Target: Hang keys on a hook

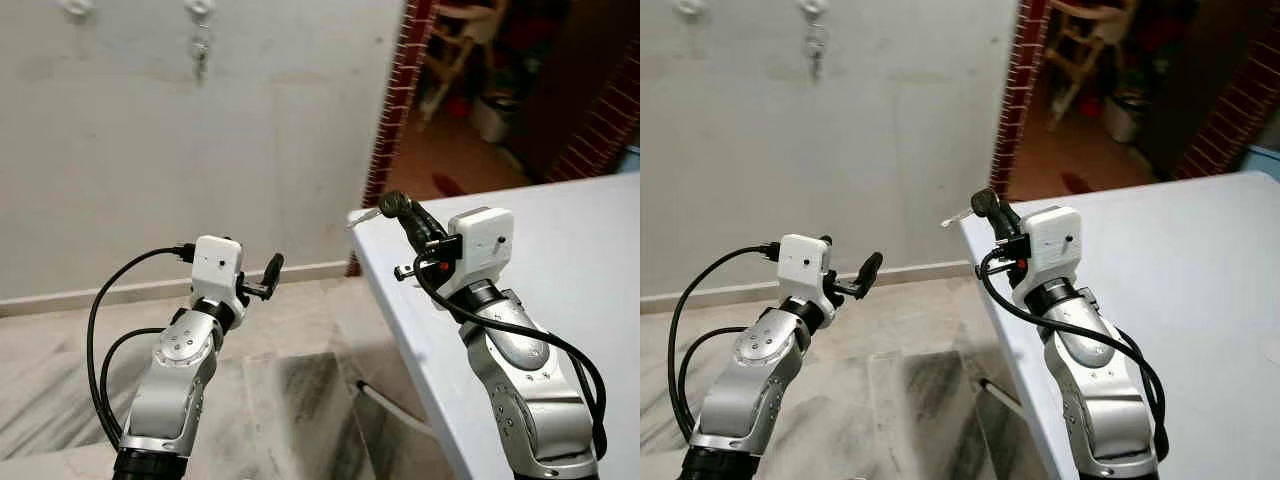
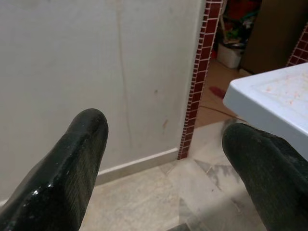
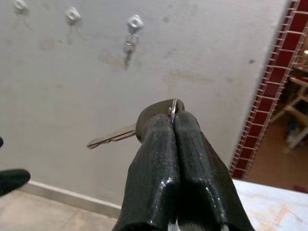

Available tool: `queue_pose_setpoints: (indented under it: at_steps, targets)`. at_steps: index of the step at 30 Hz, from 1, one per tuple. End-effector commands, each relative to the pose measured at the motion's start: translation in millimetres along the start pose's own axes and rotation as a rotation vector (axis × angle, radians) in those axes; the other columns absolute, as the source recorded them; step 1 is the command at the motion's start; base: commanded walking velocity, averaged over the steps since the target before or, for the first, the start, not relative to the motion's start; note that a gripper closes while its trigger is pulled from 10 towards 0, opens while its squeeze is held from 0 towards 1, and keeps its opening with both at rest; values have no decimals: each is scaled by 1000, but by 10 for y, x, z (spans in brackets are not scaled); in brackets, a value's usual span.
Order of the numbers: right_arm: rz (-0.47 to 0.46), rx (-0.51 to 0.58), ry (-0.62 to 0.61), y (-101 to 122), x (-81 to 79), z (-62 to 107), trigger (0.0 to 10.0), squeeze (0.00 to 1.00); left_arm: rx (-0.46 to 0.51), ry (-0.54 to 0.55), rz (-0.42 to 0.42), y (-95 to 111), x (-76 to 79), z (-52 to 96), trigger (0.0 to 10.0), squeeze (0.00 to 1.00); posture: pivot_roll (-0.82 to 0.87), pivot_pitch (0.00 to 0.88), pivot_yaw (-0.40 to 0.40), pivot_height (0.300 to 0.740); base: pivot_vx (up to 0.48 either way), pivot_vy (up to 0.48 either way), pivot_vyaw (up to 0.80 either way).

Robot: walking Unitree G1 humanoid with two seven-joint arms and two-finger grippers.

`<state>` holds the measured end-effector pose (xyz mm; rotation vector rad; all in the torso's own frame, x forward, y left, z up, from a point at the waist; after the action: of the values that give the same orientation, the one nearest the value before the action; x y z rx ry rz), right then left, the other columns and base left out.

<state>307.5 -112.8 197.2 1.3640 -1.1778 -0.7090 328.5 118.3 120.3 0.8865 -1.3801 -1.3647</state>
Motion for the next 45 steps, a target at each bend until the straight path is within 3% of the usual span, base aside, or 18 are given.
queue_pose_setpoints:
  at_steps: [1, 16, 45]
  targets:
    - [-24, -6, -23, -4, 36, 4, 10000, 0, -7, -4, 0, 6, 14, 9, 10000, 0, 105, 0, -53, 740, 0, 0, 0]
    - [-37, -26, -52, -43, 80, -9, 10000, 0, -23, -14, 12, 2, 32, -5, 10000, 0, 106, 0, -54, 740, 0, 56, 0]
    - [-35, -41, -78, -63, 110, -7, 10000, 0, -39, -8, 29, 12, 31, -65, 10000, 0, 96, 0, -55, 740, 0, 449, 0]
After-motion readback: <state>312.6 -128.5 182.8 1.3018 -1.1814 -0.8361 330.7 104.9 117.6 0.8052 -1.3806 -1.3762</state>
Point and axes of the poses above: a point about 5 cm out from each wrist's last joint towards the gripper, its own z axis pointing back from the gripper into the wrist, its own y axis along the axis of the wrist's last joint, x = y × z, the point moved 4 cm from there along -z, pointing out of the wrist towards the gripper, and after that the axes turned 9 degrees about z, right-handed, at the moved point
